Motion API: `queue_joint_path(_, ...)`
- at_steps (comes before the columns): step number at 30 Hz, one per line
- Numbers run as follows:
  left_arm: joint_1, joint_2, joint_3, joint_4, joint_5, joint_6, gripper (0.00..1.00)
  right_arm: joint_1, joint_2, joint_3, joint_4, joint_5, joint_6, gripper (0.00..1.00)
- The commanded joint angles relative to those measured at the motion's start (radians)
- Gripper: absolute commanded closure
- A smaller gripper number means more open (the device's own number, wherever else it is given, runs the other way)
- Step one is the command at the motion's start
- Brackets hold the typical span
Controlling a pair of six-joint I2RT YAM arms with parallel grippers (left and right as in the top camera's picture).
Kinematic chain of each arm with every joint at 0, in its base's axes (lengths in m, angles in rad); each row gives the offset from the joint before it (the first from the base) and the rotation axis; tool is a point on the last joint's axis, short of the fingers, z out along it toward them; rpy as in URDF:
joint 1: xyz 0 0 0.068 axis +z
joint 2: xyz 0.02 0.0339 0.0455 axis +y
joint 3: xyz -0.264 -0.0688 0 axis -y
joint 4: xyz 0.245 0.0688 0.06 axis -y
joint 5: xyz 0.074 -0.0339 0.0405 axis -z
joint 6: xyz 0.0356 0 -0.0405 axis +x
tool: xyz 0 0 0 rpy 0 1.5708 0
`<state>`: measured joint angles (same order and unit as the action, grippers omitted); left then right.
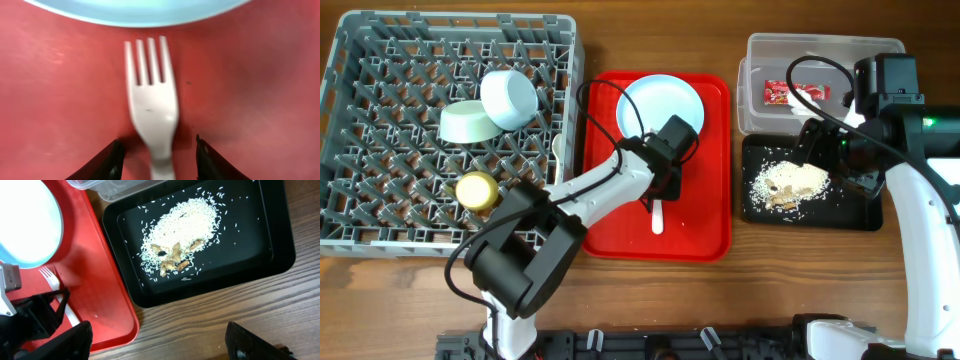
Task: Sort waste into correct bins and load items into the dishwasher rack
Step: 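Reach left gripper to the white fork and grasp it, then carry the fork with left gripper and drop it into the rack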
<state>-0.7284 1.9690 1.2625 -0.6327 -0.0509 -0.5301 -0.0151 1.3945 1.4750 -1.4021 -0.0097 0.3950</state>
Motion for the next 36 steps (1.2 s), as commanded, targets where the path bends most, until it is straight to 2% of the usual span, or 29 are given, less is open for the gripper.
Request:
queue_joint_path(1, -0.021, 0.042, -0.001, -0.007, -0.093, -0.010, 0.53, -0.002, -0.011, 0.000, 0.001, 0.009, -0.015, 0.15)
queue_joint_path(6, -0.045, 0.042, -0.001, -0.011, -0.093, -0.010, 0.58, -0.002, -0.011, 0.000, 0.001, 0.009, -0.014, 0.14)
queue_joint_path(10, -0.050, 0.042, -0.002, -0.012, -0.093, -0.010, 0.75, -0.002, -0.011, 0.000, 0.000, 0.009, -0.014, 0.15)
queue_joint_path(14, -0.050, 0.042, -0.002, -0.029, -0.093, -0.009, 0.84, -0.002, -0.011, 0.000, -0.002, 0.009, -0.014, 0.15)
queue_joint_path(17, -0.048, 0.028, 0.000, -0.037, -0.095, -0.009, 0.87, -0.002, -0.011, 0.000, -0.002, 0.009, -0.015, 0.14)
queue_joint_path(19, -0.044, 0.003, 0.000, -0.037, -0.101, -0.009, 0.96, -0.002, -0.011, 0.000, -0.003, 0.009, -0.014, 0.15)
queue_joint_path(23, -0.017, -0.095, 0.000, -0.054, -0.105, 0.003, 0.96, -0.002, -0.011, 0.000, -0.005, 0.009, -0.014, 0.14)
queue_joint_path(27, 0.051, -0.250, 0.000, -0.131, -0.204, 0.038, 0.96, -0.002, -0.011, 0.000, -0.005, 0.009, -0.016, 0.14)
queue_joint_path(30, 0.145, -0.376, 0.000, -0.169, -0.280, 0.107, 0.94, -0.002, -0.011, 0.000, -0.005, 0.009, -0.018, 0.15)
queue_joint_path(32, 0.212, -0.426, 0.000, -0.187, -0.328, 0.109, 0.93, -0.002, -0.011, 0.000, -0.005, 0.009, -0.018, 0.14)
queue_joint_path(36, 0.362, -0.448, 0.000, -0.201, -0.339, 0.164, 0.94, -0.002, -0.011, 0.000, -0.005, 0.009, -0.018, 0.14)
